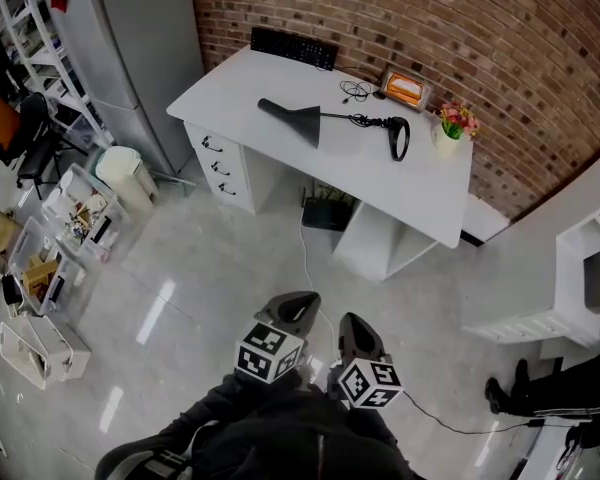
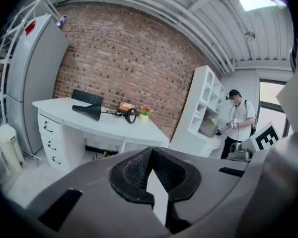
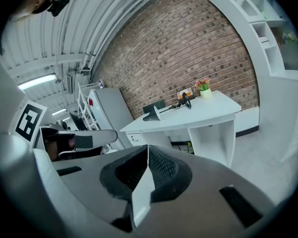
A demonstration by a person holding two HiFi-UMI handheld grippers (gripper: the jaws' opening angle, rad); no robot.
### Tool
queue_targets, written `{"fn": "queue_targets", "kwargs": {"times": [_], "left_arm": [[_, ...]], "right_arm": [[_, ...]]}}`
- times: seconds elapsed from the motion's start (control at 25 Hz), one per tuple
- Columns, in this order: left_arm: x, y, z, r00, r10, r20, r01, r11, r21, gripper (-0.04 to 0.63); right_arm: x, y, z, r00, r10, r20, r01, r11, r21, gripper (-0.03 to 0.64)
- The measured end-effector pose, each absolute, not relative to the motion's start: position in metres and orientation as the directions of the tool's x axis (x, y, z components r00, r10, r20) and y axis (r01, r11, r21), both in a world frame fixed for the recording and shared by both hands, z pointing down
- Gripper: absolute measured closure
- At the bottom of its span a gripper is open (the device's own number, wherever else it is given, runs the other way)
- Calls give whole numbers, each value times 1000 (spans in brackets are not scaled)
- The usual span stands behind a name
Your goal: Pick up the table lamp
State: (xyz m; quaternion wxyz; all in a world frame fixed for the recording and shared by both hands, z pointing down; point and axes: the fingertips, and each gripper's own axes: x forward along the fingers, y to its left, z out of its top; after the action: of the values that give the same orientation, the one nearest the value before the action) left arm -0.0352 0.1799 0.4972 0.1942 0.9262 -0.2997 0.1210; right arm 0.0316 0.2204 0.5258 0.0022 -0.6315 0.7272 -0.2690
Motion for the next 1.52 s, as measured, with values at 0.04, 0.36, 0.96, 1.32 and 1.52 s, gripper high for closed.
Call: {"fn": "queue_targets", "kwargs": {"times": [0.04,0.36,0.96,1.32,1.52], "left_arm": [[-36,176,498,789,-510,342,-605,-743,288,594],[-28,159,504,800,-490,346,-591,-741,318,594],[-43,131,499,770,-536,347,-635,-695,337,594],[-52,117,507,744,-565,358,-668,-658,348,594],[-44,110,511,747,-556,365,-663,-664,345,594]], "right_arm": [[31,217,527,-203,-919,339,-916,56,-397,606],[47,200,530,-173,-923,345,-913,19,-408,606],[63,157,510,-168,-923,345,-922,24,-387,606],[58,142,519,-205,-913,354,-915,51,-400,606],[61,134,526,-215,-907,361,-911,53,-408,606]]}}
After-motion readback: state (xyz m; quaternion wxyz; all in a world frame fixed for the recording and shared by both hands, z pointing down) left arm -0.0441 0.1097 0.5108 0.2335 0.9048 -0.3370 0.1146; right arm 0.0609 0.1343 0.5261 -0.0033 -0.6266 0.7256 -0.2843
